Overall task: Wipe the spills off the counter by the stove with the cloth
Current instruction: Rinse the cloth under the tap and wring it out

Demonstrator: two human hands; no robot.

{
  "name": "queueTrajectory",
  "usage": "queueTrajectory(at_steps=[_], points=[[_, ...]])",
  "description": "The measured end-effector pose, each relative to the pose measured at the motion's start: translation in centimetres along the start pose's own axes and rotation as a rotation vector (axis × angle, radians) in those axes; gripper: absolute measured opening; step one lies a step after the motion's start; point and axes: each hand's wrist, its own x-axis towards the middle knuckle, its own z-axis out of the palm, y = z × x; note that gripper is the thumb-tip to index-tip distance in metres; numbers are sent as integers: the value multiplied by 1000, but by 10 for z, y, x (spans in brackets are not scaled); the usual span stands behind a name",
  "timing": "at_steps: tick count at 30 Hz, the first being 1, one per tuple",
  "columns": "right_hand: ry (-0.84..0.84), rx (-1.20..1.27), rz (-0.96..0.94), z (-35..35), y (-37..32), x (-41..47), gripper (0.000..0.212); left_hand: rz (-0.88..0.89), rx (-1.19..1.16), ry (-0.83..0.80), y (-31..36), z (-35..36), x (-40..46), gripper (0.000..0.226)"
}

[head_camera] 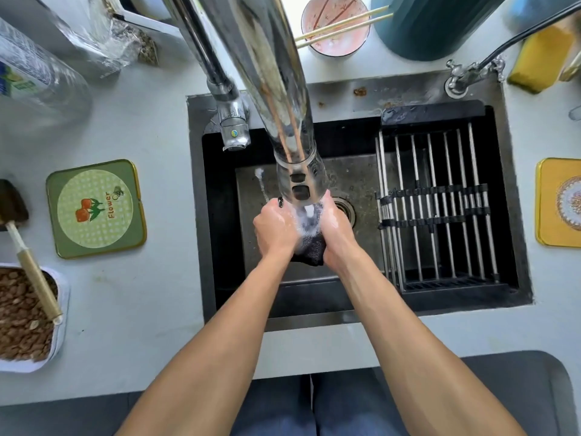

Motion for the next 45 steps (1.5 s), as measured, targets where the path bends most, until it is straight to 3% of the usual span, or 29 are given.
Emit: queueTrajectory(at_steps=[2,5,8,12,14,17,20,23,27,30,35,38,41,43,45], points=[[42,-32,-75,2,-4,-1,61,15,-55,1,4,0,-9,34],[88,38,-36,3,-10,2,54,130,-170,-69,15,7,-36,44],[-22,28,21,6,-4,-4,47,219,-30,-37,17,7,-37,62],[-180,-71,20,-1,4,-5,49,-39,-6,62,-2,1,-2,39],[-165,-39,-16,-10,1,-4,59,-180,-186,-25,-8,0,6,42],[-19,-74,-143,-20,-8,-1,58,-423,-747,-258,-11,-3,7,43],[57,-149,-242,-32,-11,4,39,-470,-977,-430,-15,-7,4,49],[15,-222,-251,-38,-10,10,32,-411,-1049,-477,-12,-8,2,50],[-26,-390,-213,-42,-7,10,23,-188,-935,-374,-9,-9,-5,17],[23,-509,-252,-48,-6,4,17,2,-591,-272,-11,-11,-15,23],[-308,-63,-70,-38,7,-14,61,333,-187,-229,-14,-3,-52,9],[-328,65,-54,-33,11,-14,53,491,40,-331,-13,0,-70,32],[-150,60,-66,-36,12,-6,45,492,-43,-338,-21,-9,-77,31],[-64,22,-134,-38,11,1,44,382,-190,-188,-27,-18,-65,22],[-91,-18,-160,-40,9,3,41,198,-294,-88,-30,-24,-40,15]])
